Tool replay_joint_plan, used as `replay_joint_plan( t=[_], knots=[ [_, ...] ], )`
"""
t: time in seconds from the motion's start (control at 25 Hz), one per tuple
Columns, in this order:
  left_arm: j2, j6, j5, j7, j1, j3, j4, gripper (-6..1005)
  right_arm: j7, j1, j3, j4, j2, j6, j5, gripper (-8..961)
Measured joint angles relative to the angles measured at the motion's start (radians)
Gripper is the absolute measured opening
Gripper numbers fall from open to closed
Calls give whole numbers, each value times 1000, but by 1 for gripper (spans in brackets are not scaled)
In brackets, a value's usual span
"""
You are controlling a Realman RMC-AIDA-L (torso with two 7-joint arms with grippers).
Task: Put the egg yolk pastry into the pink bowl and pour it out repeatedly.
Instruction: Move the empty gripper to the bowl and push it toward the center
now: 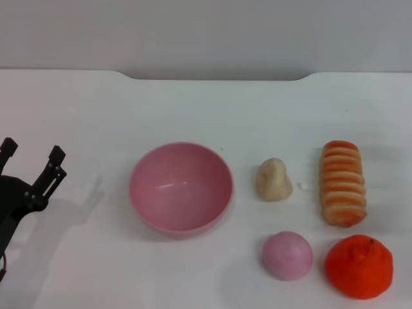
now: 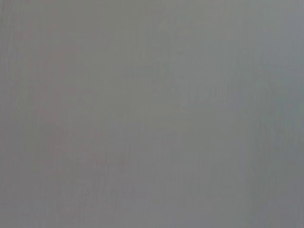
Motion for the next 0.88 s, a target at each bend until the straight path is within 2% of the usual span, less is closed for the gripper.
replay_joint_plan(
  t=[0.88],
  knots=[
    [1,-12,-2,-1,-5,-25,-1,829,1,2,3,1,0,9,-1,564]
  ],
)
